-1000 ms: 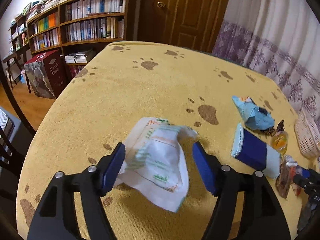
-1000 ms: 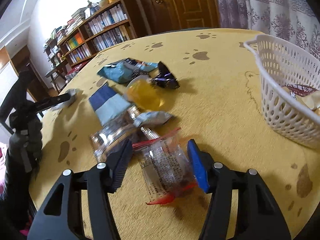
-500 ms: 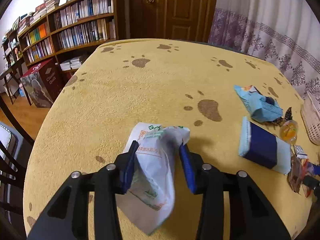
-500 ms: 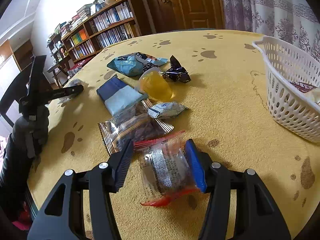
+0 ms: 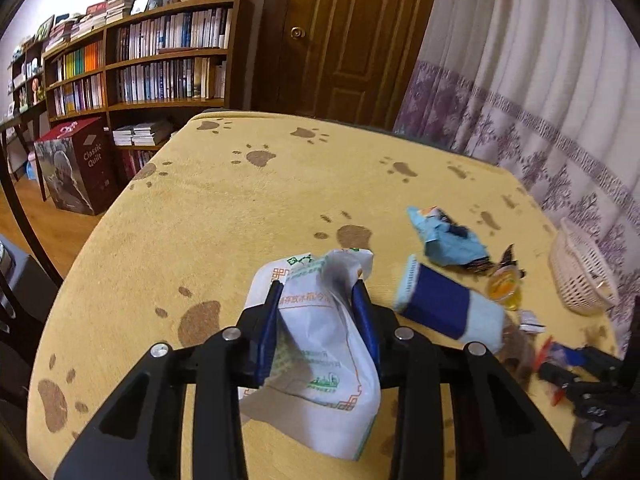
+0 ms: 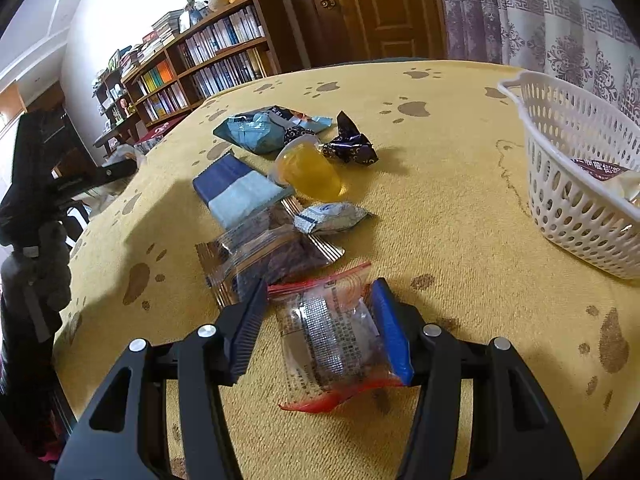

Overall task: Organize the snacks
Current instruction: 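Grasp the white-green snack bag with the left tool while the right tool grasps the red-edged pack, then carry the red-edged pack to the basket and release it with the right tool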

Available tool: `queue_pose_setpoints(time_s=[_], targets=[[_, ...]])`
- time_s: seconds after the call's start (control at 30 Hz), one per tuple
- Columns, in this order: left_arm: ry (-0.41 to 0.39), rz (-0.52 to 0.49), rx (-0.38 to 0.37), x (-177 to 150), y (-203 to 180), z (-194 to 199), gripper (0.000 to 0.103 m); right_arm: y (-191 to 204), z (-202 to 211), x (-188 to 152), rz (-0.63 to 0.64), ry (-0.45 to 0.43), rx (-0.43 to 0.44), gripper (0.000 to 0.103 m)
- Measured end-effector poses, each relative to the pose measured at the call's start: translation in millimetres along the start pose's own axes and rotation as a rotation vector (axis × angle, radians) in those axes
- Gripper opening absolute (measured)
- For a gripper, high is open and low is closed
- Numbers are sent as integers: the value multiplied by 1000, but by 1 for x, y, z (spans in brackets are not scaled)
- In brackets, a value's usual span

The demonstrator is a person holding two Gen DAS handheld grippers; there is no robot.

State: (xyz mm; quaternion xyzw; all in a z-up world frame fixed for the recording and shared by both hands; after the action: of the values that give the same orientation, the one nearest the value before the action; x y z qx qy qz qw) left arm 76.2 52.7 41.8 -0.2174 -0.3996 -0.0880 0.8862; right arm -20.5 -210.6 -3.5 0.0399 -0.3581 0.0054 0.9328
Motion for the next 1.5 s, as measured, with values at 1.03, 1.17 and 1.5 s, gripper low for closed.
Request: queue_pose_setpoints(time_s=[1.03,1.17,1.5], targets=[[-13,-60,-83,-2,-56,9,35,-28,56,16,-66,-145,-134,40],[-15,-75,-91,2,-65,9,35,-53,69,30,-125,-185,-169,40],[-11,-110,-97,7,-84,6,35,-131,86,51,-291,-265,-306,40]])
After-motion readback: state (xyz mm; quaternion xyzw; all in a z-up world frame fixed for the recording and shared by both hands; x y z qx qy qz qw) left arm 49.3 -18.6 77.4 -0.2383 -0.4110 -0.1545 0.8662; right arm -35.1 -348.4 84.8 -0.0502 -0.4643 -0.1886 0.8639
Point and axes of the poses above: each gripper's, at about its wrist camera, not at the fingertips, and z roughly against the way its jaws point, y to its left, x to its top, the point moved 3 cm from there along -z, roughly the way its jaws point, and after that the axes turned 13 degrees about -x, right-handed, at the moved point
